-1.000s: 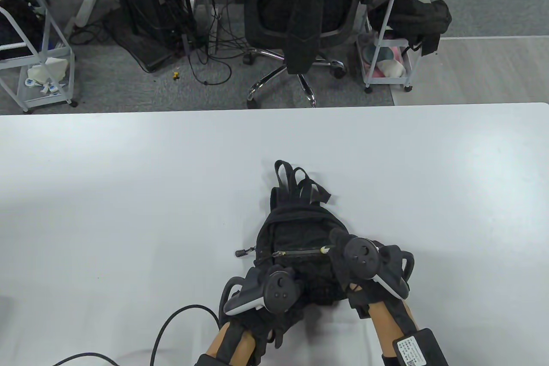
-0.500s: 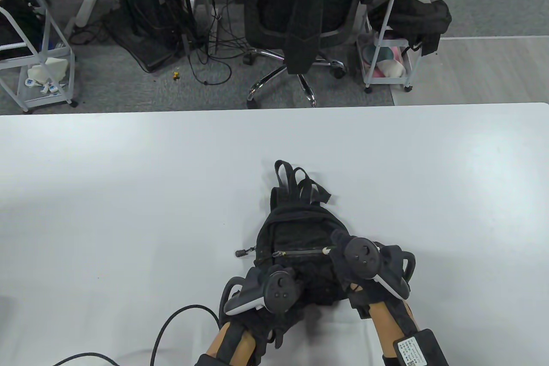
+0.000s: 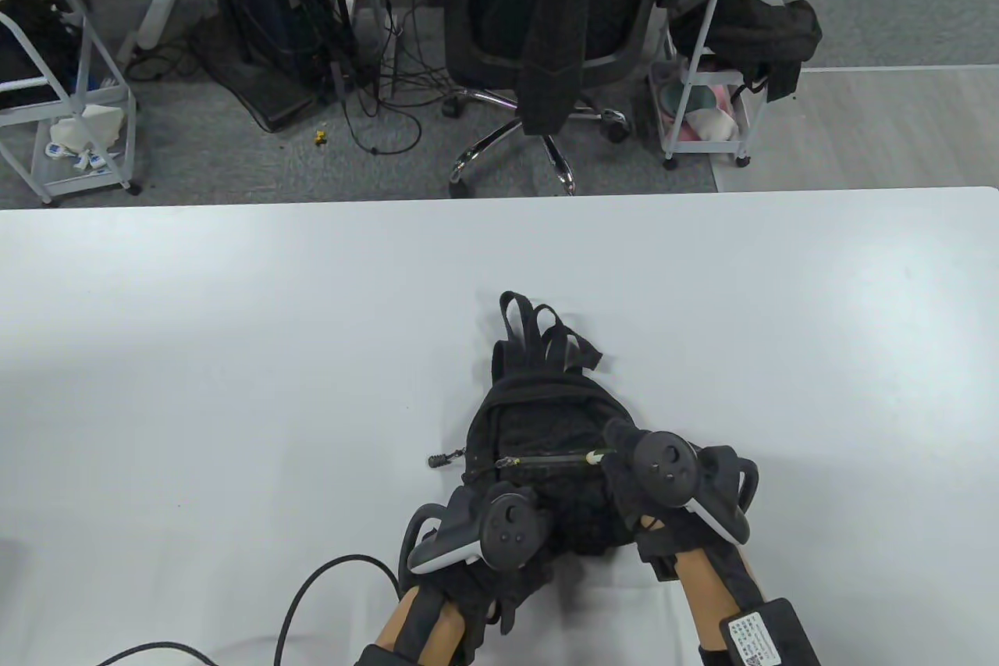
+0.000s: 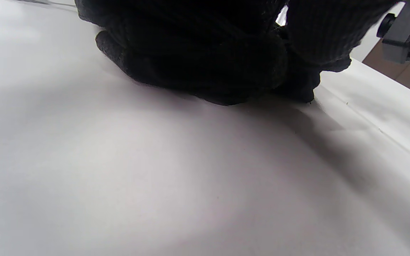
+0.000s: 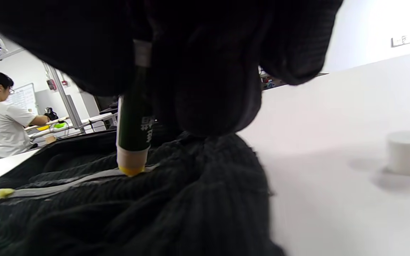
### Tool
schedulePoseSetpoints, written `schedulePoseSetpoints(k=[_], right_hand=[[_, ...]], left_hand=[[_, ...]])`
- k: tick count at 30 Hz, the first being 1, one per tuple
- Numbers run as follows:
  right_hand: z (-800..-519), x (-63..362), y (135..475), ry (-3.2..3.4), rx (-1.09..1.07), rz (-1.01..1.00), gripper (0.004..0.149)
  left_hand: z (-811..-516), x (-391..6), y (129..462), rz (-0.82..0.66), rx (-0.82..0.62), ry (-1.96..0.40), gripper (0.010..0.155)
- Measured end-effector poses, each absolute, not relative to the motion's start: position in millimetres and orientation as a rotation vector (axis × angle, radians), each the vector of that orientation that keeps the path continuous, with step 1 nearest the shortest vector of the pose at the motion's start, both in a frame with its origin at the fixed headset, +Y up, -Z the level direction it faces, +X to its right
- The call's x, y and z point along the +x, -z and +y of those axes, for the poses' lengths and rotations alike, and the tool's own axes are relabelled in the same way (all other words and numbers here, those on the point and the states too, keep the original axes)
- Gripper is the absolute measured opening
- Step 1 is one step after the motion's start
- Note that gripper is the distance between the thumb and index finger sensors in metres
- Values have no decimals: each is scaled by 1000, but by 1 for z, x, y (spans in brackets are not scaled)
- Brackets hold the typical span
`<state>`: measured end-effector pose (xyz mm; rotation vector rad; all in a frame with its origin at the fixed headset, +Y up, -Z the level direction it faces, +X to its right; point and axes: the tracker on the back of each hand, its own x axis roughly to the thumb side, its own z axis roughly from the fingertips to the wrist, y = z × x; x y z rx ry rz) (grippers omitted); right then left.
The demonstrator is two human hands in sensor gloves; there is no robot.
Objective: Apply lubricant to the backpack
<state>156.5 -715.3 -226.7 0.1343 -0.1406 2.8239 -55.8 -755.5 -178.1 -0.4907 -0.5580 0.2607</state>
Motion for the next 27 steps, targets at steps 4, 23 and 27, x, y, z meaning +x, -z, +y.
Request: schedulePoseSetpoints(k=[4, 23, 27], right_hand=[[-716, 147, 227, -2815, 170, -124, 47], [-714, 140, 223, -2909, 161, -161, 47], [-711, 160, 224, -2910, 90, -150, 47]], left_hand=[[-756, -56, 178, -559, -493, -266, 69], [-756, -56, 178, -559, -495, -268, 69], [-756, -56, 178, -557, -496, -266, 69]])
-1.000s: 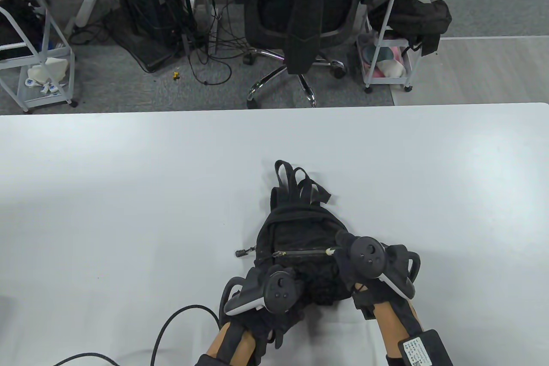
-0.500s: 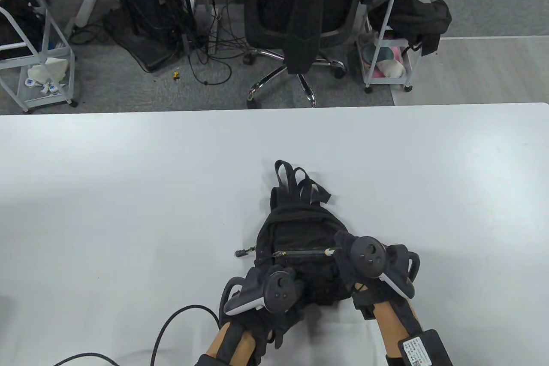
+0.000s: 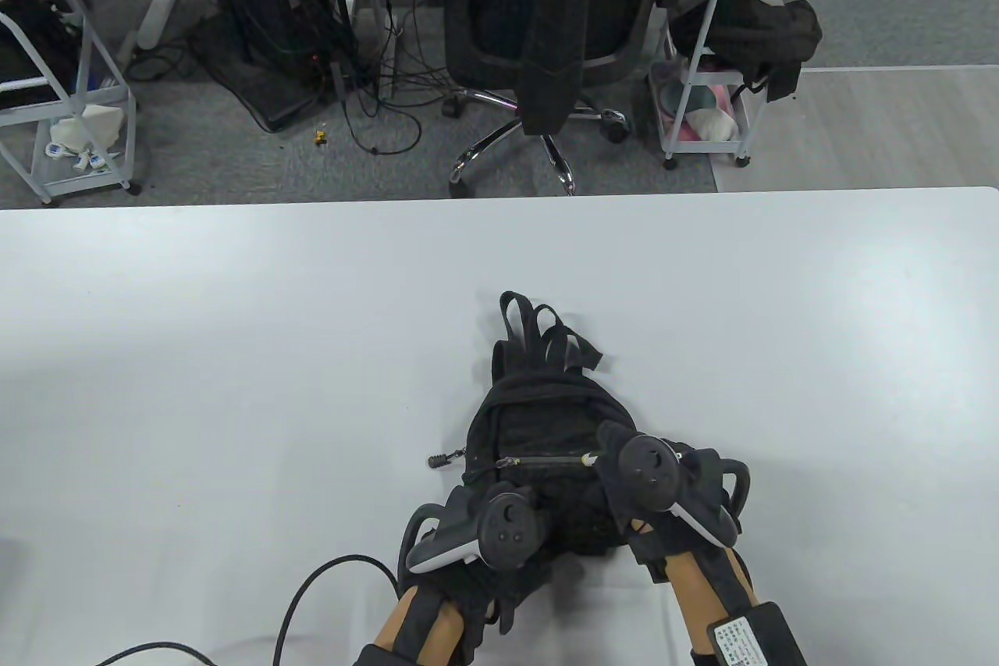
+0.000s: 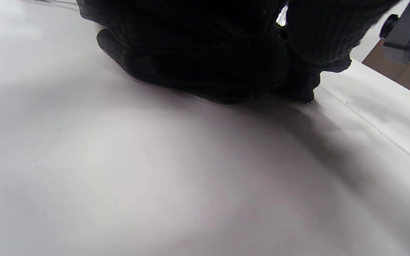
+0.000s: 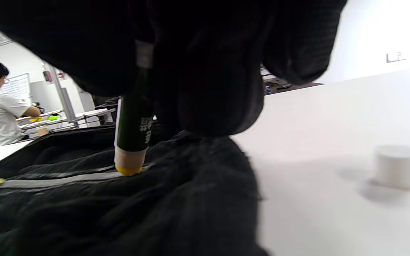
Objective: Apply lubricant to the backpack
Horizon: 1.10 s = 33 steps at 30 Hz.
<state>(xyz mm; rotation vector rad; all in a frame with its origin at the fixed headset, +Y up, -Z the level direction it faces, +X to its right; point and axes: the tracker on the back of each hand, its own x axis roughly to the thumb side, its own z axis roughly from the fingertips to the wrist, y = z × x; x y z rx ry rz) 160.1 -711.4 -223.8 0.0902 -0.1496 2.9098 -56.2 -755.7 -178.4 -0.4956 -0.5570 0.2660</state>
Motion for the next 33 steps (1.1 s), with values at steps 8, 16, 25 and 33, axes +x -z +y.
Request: schedulePoseSetpoints(k=[8, 16, 25, 33], right_hand=[[-719, 148, 227, -2858, 120, -134, 46], [-715, 148, 225, -2874, 122, -157, 47], [-714, 148, 225, -2876, 89, -174, 46], [-717, 129, 225, -2865, 142, -146, 46]], left_hand=[[-756, -57, 179, -557, -497, -267, 69], [-756, -57, 179, -559, -499, -270, 69], [-755, -57, 179, -557, -497, -263, 69], [-756, -57, 179, -557, -498, -270, 69]])
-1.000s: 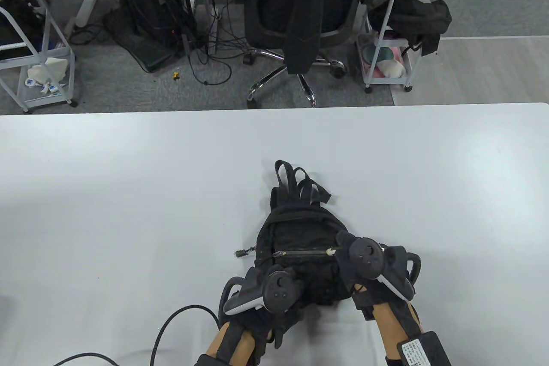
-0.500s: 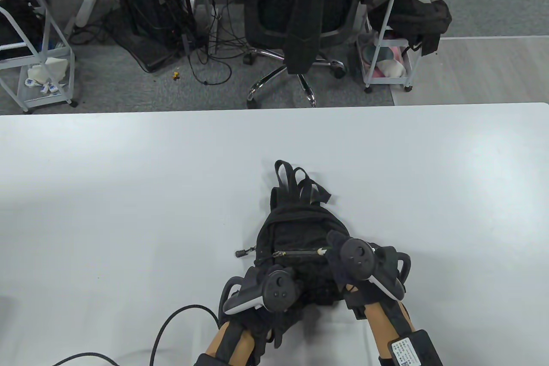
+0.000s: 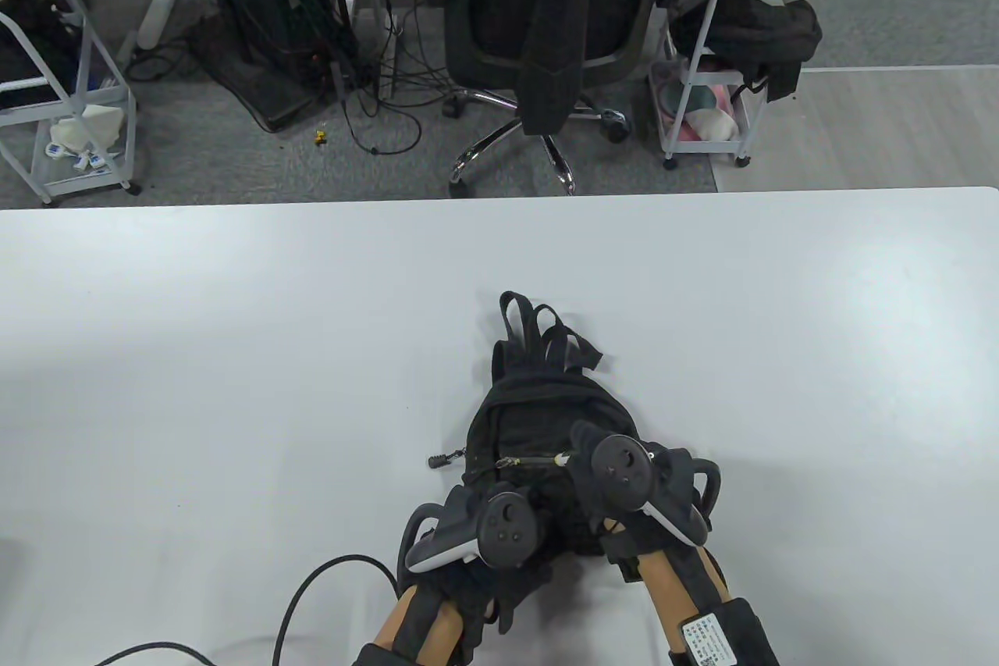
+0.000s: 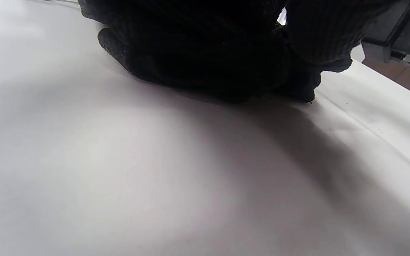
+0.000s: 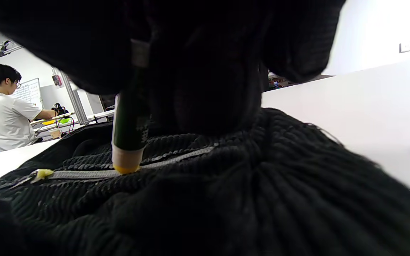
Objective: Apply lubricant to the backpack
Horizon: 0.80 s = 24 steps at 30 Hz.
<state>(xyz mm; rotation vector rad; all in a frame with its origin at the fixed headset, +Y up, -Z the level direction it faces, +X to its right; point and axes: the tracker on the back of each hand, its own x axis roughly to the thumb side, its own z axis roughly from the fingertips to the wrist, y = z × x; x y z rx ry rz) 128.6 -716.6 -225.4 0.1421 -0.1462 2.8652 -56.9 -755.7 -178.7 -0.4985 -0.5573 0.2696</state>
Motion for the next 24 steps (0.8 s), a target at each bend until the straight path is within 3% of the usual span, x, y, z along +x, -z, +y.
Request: schedulePoseSetpoints(k=[8, 18, 24], right_hand=[[-712, 150, 223, -2960, 91, -174, 45], [-714, 116, 219, -2950, 176, -222, 46], [-711, 130, 220, -3002, 120, -213, 45]], left_hand=[[-755, -56, 179, -555, -498, -265, 69], [-756, -57, 179, -557, -498, -269, 69], [-756, -56, 178, -556, -497, -266, 70]])
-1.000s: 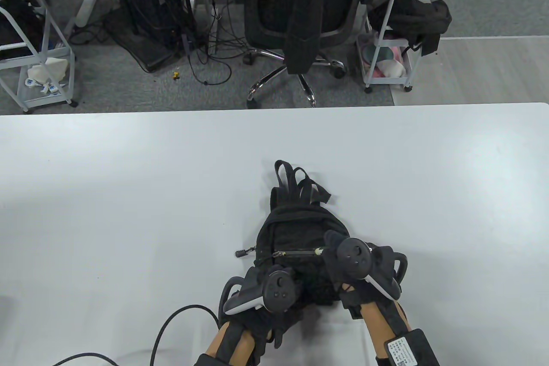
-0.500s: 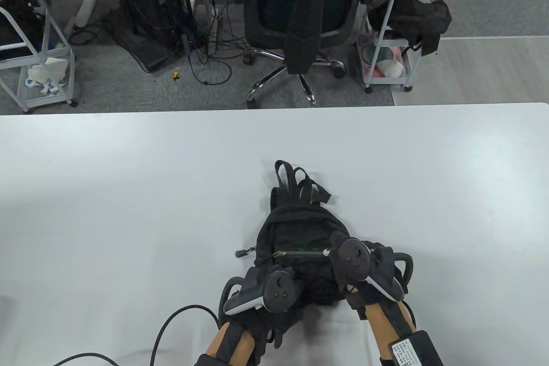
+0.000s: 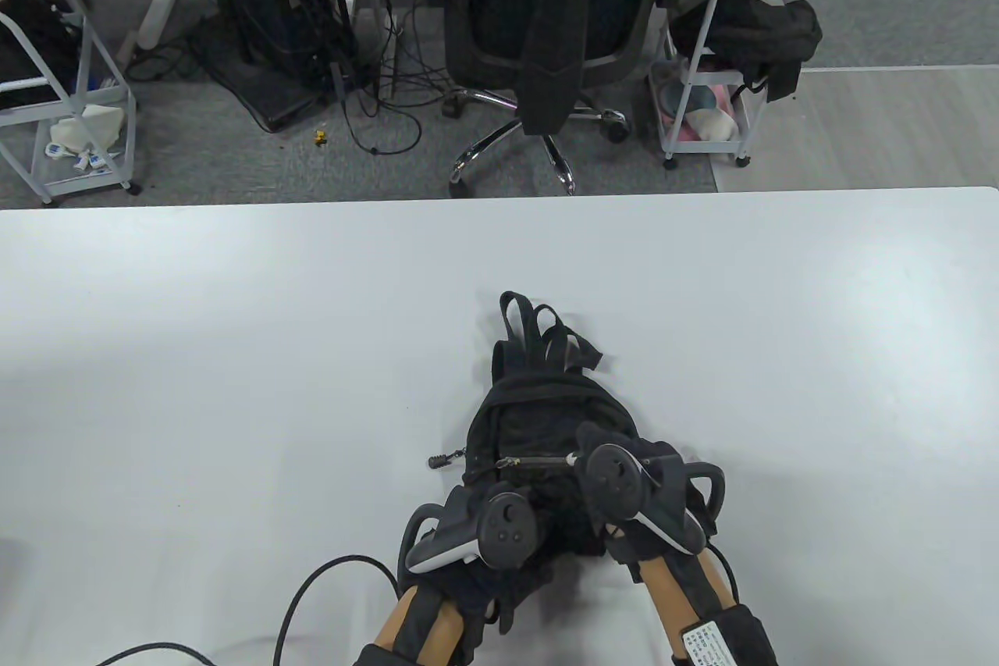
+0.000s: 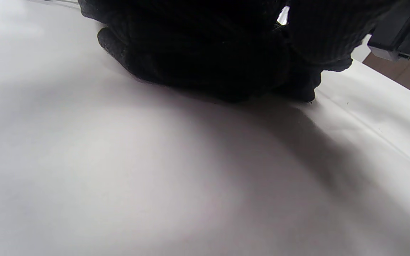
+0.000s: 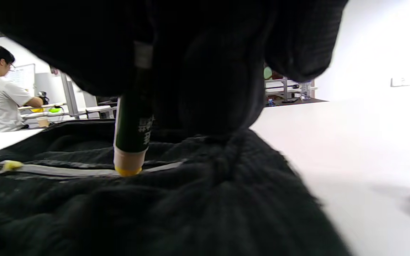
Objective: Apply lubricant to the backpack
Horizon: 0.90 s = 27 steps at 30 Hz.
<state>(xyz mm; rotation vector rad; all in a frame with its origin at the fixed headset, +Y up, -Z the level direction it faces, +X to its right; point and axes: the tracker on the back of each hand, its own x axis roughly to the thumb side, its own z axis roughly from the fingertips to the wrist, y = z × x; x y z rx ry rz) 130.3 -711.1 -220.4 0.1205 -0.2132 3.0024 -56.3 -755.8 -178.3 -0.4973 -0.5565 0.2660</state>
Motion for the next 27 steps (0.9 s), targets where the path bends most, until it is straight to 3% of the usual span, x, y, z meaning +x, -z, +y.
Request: schedulePoseSetpoints(k=[4, 14, 23, 27], right_hand=[[-709, 136, 220, -3030, 91, -232, 45], [-713, 106, 218, -2966, 178, -229, 45], [-709, 131, 219, -3022, 94, -211, 44], [-711, 123, 220, -2995, 109, -213, 44]], left_hand=[[-756, -56, 179, -554, -498, -266, 70], [-756, -56, 179, -558, -499, -270, 70], [-756, -56, 179, -557, -502, -273, 71], [-756, -56, 179, -558, -502, -275, 70]])
